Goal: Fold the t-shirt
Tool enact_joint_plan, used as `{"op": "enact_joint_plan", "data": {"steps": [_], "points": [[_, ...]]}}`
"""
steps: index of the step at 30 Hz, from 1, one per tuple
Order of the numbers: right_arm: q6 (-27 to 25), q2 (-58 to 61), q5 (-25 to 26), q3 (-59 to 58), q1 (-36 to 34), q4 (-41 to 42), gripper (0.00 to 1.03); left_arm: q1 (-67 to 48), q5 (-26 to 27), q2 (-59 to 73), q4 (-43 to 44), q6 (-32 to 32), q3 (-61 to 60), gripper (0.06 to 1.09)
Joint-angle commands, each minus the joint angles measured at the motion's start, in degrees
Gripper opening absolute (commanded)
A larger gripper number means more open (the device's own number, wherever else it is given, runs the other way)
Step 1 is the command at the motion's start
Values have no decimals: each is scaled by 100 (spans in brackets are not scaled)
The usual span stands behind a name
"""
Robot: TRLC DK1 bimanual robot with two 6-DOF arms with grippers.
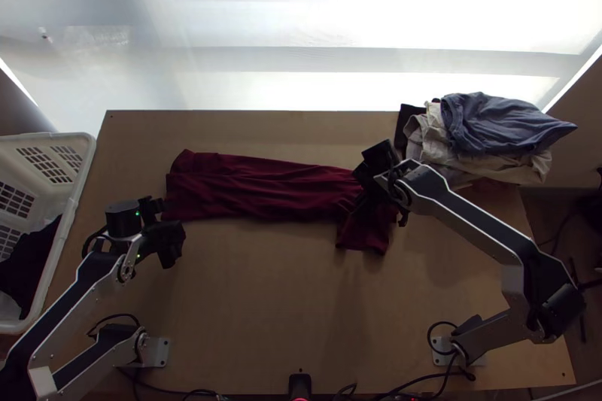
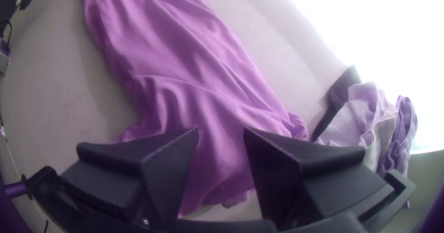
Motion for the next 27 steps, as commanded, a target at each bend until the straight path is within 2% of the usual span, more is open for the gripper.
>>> {"op": "enact_joint_plan", "data": {"steps": [1, 9, 15, 19, 27], "points": [[8, -266, -2, -217, 453, 425, 2, -229, 77, -356, 887, 145, -679, 104], [-10, 50, -2, -665, 559, 1392, 3, -449, 104, -4, 1994, 57, -1083, 104], [52, 86, -10, -762, 585, 1550, 3, -440, 95, 505, 2522, 75, -1048, 104], [43, 7, -19, -850, 576, 1594, 3, -334, 86, 918, 2495, -101, -811, 104], [43, -81, -19, -894, 576, 1612, 3, -246, 86, 1709, 2557, 277, -301, 104]]}}
